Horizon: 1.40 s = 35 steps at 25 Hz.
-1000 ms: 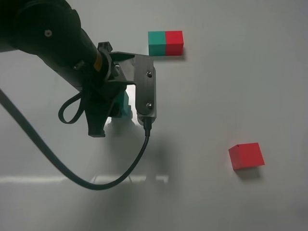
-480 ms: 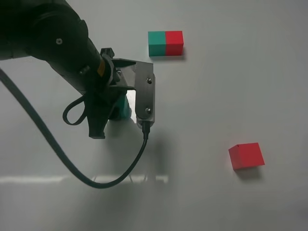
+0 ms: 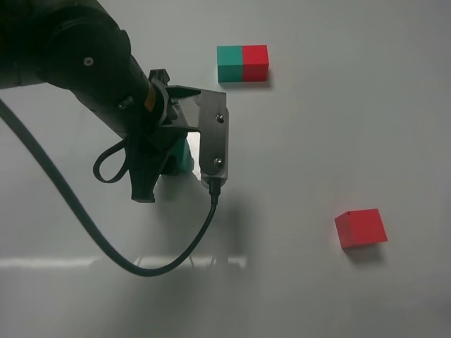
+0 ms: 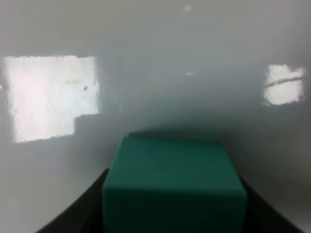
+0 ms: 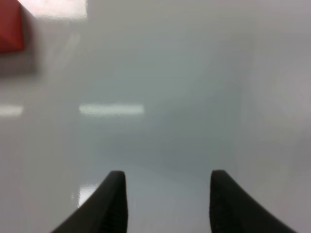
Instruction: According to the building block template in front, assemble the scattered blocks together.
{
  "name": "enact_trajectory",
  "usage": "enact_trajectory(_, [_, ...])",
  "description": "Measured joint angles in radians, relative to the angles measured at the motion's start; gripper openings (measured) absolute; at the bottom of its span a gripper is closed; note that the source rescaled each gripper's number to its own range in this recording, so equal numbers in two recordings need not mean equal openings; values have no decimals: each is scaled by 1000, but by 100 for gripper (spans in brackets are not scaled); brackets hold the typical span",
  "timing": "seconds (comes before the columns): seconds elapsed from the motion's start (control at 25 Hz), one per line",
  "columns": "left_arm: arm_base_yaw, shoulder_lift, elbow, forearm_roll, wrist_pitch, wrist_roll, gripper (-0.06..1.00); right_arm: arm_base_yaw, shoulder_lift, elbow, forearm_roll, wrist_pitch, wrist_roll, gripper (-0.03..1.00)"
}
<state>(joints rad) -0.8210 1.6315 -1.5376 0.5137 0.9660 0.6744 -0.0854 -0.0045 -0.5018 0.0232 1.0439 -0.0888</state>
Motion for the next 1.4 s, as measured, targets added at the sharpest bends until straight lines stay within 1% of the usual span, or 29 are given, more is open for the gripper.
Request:
enact_trajectory(0.04, [0, 1, 0, 1, -2, 0, 38, 0, 0, 0, 0, 0, 0, 8])
enact_trajectory(0.08, [0, 3, 0, 4, -6, 0, 56, 0, 0, 0, 0, 0, 0, 8])
enact_trajectory(0.12, [0, 3, -2, 6, -8, -3, 71, 0, 0, 0, 0, 0, 0, 8])
enact_trajectory(0.16, [0, 4, -2, 6, -9, -11, 78, 0, 0, 0, 0, 0, 0, 8])
enact_trajectory(0.2, [0, 5, -4, 6, -9, -16, 84, 0, 0, 0, 0, 0, 0, 8])
enact_trajectory(0.28, [0, 5, -5, 7, -9, -20, 90, 0, 0, 0, 0, 0, 0, 8])
enact_trajectory(0.48, [0, 5, -6, 4, 4, -22, 93, 0, 0, 0, 0, 0, 0, 8])
enact_trajectory(0.68, [0, -5, -6, -17, 20, -22, 94, 0, 0, 0, 0, 0, 0, 8])
enact_trajectory(0.88, [0, -61, -6, -18, 24, -6, 94, 0, 0, 0, 0, 0, 0, 4])
enact_trajectory(1.16, [0, -101, -6, -20, 22, 1, 94, 0, 0, 0, 0, 0, 0, 3])
enact_trajectory(1.24, [0, -109, -14, -20, 17, -22, 94, 0, 0, 0, 0, 0, 0, 3])
enact_trajectory(1.28, [0, -113, -22, -20, 8, -53, 94, 0, 0, 0, 0, 0, 0, 3])
enact_trajectory(1.32, [0, -119, -34, -20, 0, -98, 94, 0, 0, 0, 0, 0, 0, 3])
enact_trajectory(1.4, [0, -129, -63, -19, -27, -196, 90, 0, 0, 0, 0, 0, 0, 3])
